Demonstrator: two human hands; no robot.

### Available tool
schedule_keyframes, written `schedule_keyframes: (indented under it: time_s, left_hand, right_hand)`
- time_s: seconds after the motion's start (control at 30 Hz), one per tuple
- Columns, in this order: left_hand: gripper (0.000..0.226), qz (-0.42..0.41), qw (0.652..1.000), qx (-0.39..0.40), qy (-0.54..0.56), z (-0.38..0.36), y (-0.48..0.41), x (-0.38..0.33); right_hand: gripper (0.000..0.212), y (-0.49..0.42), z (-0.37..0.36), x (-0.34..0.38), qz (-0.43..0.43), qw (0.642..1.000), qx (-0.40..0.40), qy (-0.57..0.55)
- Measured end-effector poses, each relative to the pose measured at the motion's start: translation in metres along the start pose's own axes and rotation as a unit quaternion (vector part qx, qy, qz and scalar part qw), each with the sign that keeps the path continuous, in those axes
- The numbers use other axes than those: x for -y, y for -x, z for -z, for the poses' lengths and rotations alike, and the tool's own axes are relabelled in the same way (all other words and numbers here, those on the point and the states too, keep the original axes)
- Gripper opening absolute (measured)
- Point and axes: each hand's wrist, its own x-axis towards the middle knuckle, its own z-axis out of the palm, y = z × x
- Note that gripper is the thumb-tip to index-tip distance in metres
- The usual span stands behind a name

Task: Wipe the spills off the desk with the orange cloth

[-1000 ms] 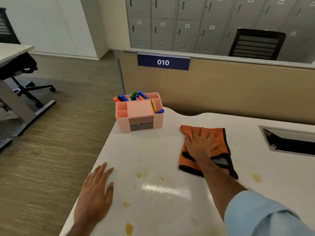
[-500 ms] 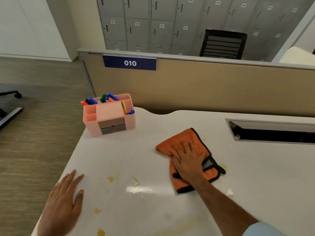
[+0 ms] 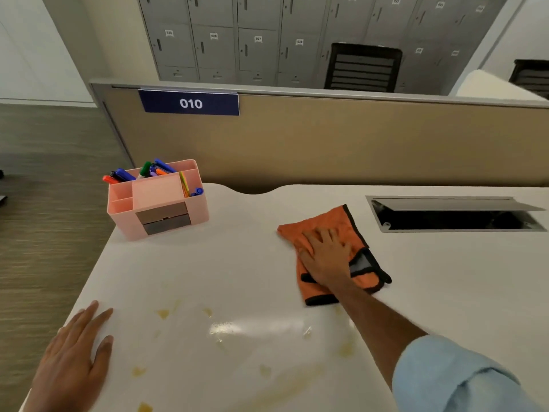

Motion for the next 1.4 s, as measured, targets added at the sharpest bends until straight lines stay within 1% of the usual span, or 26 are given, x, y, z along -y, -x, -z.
schedule_keyframes:
  time_s: [0.1, 0.17, 0.27, 0.33, 0.4, 0.47, 0.5, 0.57, 0.63, 0.7, 0.73, 0.8, 0.83, 0.87, 0.9, 0.93, 0.97, 1.0, 1.03, 1.07, 1.13, 1.2, 1.23, 1.3, 1.37, 1.4]
  left_hand:
    - [0.067, -0.013, 1.000, 0.017, -0.014, 0.002, -0.001, -0.005]
    - [0.072, -0.033, 0.999, 0.033, -0.015, 0.003, -0.002, -0.011]
    - [0.075, -0.063, 0.996, 0.056, -0.014, 0.001, -0.008, -0.022]
    - [0.073, -0.074, 0.995, 0.061, -0.017, 0.002, -0.011, -0.023]
    - [0.070, -0.081, 0.995, 0.058, -0.022, 0.002, -0.013, -0.023]
    - [0.069, -0.081, 0.995, 0.058, -0.025, 0.002, -0.012, -0.020]
    - [0.069, -0.082, 0.995, 0.056, -0.023, 0.002, -0.013, -0.020]
    - [0.068, -0.081, 0.995, 0.055, -0.026, 0.002, -0.010, -0.017]
    - [0.068, -0.078, 0.995, 0.056, -0.028, 0.002, -0.008, -0.016]
    - [0.068, -0.074, 0.995, 0.058, -0.029, 0.003, -0.007, -0.016]
    - [0.068, -0.076, 0.995, 0.060, -0.028, 0.003, -0.008, -0.015]
    - [0.068, -0.075, 0.995, 0.061, -0.025, 0.003, -0.008, -0.016]
    - [0.068, -0.074, 0.995, 0.060, -0.023, 0.003, -0.008, -0.016]
    - [0.068, -0.074, 0.995, 0.059, -0.020, 0.004, -0.008, -0.016]
    - [0.068, -0.076, 0.995, 0.058, -0.018, 0.004, -0.007, -0.016]
    - [0.068, -0.078, 0.995, 0.057, -0.016, 0.003, -0.007, -0.017]
    - [0.068, -0.077, 0.995, 0.056, -0.016, 0.003, -0.007, -0.016]
    - [0.068, -0.078, 0.995, 0.056, -0.016, 0.002, -0.008, -0.016]
    - [0.068, -0.078, 0.995, 0.055, -0.018, 0.002, -0.007, -0.014]
    - [0.069, -0.079, 0.995, 0.054, -0.018, 0.001, -0.008, -0.013]
    - [0.070, -0.080, 0.995, 0.052, -0.015, 0.001, -0.009, -0.010]
    - [0.071, -0.081, 0.995, 0.051, -0.016, 0.001, -0.008, -0.011]
    - [0.072, -0.082, 0.995, 0.054, -0.016, 0.002, -0.008, -0.014]
    - [0.074, -0.079, 0.995, 0.061, -0.011, 0.006, -0.008, -0.019]
    - [0.076, -0.079, 0.995, 0.064, -0.010, 0.008, -0.006, -0.020]
    - [0.076, -0.082, 0.994, 0.067, -0.011, 0.008, -0.006, -0.019]
  right_hand:
    - [0.044, 0.026, -0.001, -0.032, 0.002, 1.000, -0.025, -0.010]
    - [0.043, 0.028, 0.000, -0.055, -0.052, 0.998, -0.040, -0.009]
    - [0.052, 0.005, 0.006, -0.076, -0.156, 0.987, -0.028, -0.003]
    - [0.055, -0.013, 0.007, -0.076, -0.178, 0.984, -0.018, -0.013]
    - [0.052, -0.028, 0.008, -0.070, -0.180, 0.983, -0.029, -0.014]
    - [0.047, -0.034, 0.005, -0.053, -0.154, 0.987, -0.048, -0.021]
    - [0.045, -0.032, 0.005, -0.042, -0.126, 0.990, -0.057, -0.034]
    - [0.039, -0.012, -0.002, -0.013, -0.035, 0.995, -0.064, -0.072]
    - [0.035, 0.020, -0.010, 0.005, 0.062, 0.993, -0.056, -0.084]
    - [0.033, 0.045, -0.008, -0.003, 0.125, 0.988, -0.043, -0.085]
    - [0.033, 0.052, -0.006, -0.016, 0.130, 0.987, -0.045, -0.087]
    - [0.045, 0.052, 0.000, -0.055, 0.087, 0.991, -0.074, -0.072]
    - [0.052, 0.045, 0.005, -0.074, 0.036, 0.994, -0.082, -0.056]
    - [0.057, 0.035, 0.009, -0.089, -0.027, 0.997, -0.061, -0.036]
    - [0.063, 0.024, 0.011, -0.095, -0.081, 0.997, -0.017, -0.001]
    - [0.071, 0.012, 0.010, -0.097, -0.111, 0.993, 0.021, 0.032]
    - [0.076, 0.001, 0.007, -0.092, -0.119, 0.991, 0.048, 0.047]
    - [0.077, -0.008, 0.005, -0.083, -0.123, 0.990, 0.052, 0.037]
    - [0.074, -0.014, 0.003, -0.068, -0.122, 0.991, 0.043, 0.016]
    - [0.066, -0.017, 0.003, -0.051, -0.107, 0.994, 0.026, -0.001]
    - [0.048, -0.009, 0.001, -0.017, -0.044, 0.999, -0.018, -0.006]
    - [0.036, 0.012, 0.000, 0.013, 0.028, 0.998, -0.039, -0.039]
    - [0.033, 0.026, 0.001, 0.023, 0.063, 0.995, -0.038, -0.060]
    - [0.035, 0.058, -0.001, 0.034, 0.147, 0.986, -0.021, -0.079]
    - [0.038, 0.094, -0.002, 0.026, 0.234, 0.968, 0.010, -0.085]
    - [0.038, 0.108, -0.003, 0.012, 0.258, 0.962, 0.018, -0.087]
